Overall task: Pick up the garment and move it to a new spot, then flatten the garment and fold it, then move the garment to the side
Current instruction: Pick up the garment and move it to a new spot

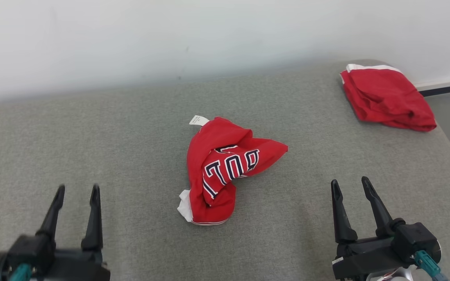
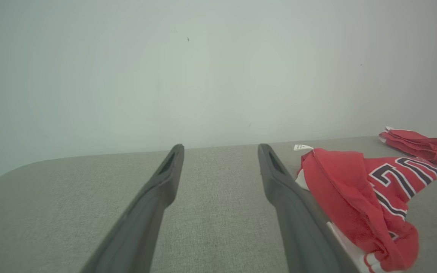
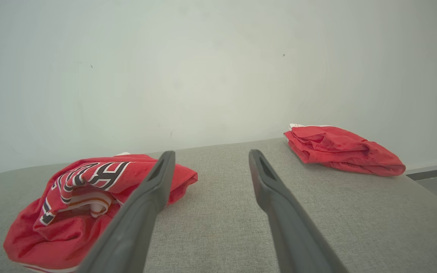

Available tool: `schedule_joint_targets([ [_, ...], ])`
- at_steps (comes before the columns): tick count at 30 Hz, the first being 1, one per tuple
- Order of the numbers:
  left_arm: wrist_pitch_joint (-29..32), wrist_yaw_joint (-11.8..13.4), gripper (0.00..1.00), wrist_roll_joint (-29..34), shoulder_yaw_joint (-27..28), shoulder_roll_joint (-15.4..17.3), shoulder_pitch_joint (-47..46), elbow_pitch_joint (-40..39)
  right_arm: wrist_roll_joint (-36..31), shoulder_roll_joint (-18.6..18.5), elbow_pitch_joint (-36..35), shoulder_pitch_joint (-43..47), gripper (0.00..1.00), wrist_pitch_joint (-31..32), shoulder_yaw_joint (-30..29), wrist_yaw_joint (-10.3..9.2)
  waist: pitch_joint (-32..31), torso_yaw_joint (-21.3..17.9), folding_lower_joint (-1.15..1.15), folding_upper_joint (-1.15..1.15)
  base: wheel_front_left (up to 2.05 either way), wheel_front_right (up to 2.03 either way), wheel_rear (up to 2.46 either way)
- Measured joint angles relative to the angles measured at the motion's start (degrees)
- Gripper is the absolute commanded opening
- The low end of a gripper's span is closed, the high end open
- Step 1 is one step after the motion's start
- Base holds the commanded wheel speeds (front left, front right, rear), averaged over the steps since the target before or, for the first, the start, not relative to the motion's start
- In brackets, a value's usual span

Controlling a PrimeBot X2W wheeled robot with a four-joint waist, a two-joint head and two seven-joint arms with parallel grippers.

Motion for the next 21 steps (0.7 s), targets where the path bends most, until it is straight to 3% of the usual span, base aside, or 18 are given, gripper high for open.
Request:
schedule_joint_targets([
  [11, 0.0, -2.6, 1.0, 7.2, 9.5, -7.8, 9.3, 0.0, 0.0, 0.0, 0.2, 0.2, 1.0, 0.0, -0.1, 0.0, 0.1, 2.4, 0.01, 0.0, 0.0, 0.0, 0.0],
  [21, 0.0, -4.8, 1.0, 11.2, 16.3, -11.5, 10.1, -1.2, -0.1, 0.0, 1.0, 0.8, 1.0, 0.0, 0.0, 0.0, 0.0, 3.9, 0.01, 0.0, 0.0, 0.0, 0.0],
])
